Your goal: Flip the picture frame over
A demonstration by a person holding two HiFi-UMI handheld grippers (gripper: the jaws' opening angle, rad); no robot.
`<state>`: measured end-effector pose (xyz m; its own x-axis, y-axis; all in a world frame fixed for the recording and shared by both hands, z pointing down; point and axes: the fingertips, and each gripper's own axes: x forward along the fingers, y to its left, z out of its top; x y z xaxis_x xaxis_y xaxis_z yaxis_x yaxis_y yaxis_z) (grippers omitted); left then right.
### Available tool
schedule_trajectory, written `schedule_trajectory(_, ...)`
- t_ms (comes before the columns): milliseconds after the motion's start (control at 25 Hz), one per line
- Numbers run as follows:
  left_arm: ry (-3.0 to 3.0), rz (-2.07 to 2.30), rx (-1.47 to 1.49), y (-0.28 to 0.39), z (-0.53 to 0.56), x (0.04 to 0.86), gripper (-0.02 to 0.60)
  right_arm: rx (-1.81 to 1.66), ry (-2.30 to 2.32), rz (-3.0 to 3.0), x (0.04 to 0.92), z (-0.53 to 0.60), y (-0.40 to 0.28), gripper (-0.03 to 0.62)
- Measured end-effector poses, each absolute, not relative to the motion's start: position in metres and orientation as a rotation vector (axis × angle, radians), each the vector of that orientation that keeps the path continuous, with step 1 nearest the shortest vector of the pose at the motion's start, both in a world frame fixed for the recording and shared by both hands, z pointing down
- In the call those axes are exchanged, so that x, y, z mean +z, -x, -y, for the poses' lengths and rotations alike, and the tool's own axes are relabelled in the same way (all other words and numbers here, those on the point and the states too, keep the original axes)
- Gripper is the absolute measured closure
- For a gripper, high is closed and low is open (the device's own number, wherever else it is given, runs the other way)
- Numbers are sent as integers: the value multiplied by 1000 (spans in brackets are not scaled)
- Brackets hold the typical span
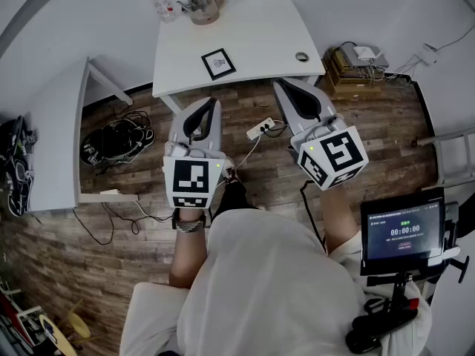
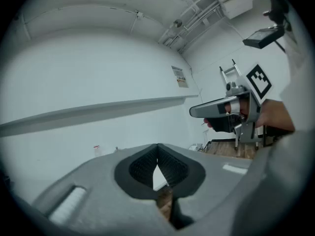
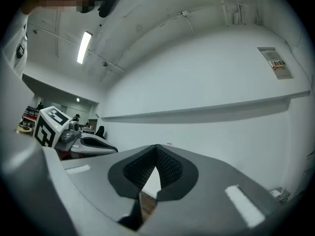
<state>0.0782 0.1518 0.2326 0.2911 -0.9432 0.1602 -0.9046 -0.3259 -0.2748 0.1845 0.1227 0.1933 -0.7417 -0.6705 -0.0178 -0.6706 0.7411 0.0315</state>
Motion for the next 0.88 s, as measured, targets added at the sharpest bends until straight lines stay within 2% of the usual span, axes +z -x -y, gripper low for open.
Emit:
schedule_trajectory(480, 2418, -1745, -445, -74, -148, 234, 578, 116, 1027, -3070, 221, -122, -169, 591)
schedule_trajectory(640, 2457, -1762, -460, -38, -87, 253, 578, 72, 977, -3164, 253, -63, -130, 556)
schedule_trajectory(880, 2511, -1777, -490, 13, -8, 281, 578, 60, 911, -3306, 301, 15, -76, 547)
